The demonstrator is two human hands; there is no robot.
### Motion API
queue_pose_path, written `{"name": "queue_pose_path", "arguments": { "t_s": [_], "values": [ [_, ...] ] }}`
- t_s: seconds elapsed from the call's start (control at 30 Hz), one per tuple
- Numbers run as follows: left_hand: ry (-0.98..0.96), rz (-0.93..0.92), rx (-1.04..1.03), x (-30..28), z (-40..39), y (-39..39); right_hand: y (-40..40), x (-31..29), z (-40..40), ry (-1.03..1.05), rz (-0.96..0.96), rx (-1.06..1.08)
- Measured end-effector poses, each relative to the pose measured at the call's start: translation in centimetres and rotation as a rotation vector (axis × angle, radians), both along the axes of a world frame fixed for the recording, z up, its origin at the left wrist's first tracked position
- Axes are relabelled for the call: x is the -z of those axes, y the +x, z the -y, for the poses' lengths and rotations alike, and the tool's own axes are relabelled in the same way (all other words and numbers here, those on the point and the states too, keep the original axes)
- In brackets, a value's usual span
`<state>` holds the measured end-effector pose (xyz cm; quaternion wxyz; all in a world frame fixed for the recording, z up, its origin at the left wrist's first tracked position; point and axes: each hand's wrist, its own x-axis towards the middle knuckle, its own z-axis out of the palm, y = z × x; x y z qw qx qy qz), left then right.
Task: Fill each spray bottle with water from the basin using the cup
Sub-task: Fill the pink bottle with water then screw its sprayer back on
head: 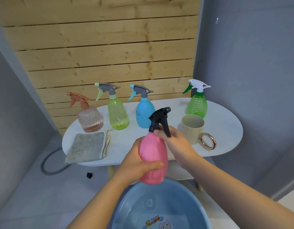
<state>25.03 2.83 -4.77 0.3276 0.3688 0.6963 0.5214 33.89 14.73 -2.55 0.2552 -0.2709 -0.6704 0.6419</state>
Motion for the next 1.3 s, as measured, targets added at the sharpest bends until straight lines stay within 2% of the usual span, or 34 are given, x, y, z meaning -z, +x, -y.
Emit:
{"name": "queue_pose_path", "arguments": {
  "t_s": [0.07,0.23,0.4,0.47,0.57,0.77,0.9,1.13,1.3],
  "values": [
    [0.025,0.024,-0.027,0.1,-0.2,0.5,-0.3,0.2,0.7,-0.013,-0.043,-0.001],
    [0.065,0.058,-0.111,0.1,-0.8,1.5,-1.4,0.6,0.9,-0.061,-0.155,0.169],
    [0.044,0.016,-0.178,0.2,-0.8,1.4,-1.6,0.9,0.5,-0.249,-0.101,0.096],
    [0.034,-0.015,-0.177,0.3,-0.7,1.3,-1.6,1.1,0.6,-0.228,-0.08,0.019],
    [0.011,-0.059,-0.153,0.5,-0.7,1.2,-1.8,1.1,0.7,-0.138,-0.075,0.02],
    [-0.03,-0.072,-0.053,-0.3,0.0,-0.5,-2.4,0.6,0.2,-0.211,-0.14,-0.073],
    [-0.047,-0.007,0.045,-0.3,1.1,-2.2,-2.9,-0.1,0.0,-0.279,-0.274,-0.145],
    [-0.202,-0.106,0.104,1.0,2.7,-3.2,-2.8,-1.6,-2.3,-0.245,-0.348,-0.006],
    [-0.327,-0.15,0.168,1.2,4.3,-4.4,-2.7,-3.3,-4.4,-0.33,-0.526,0.107]
  ]
}}
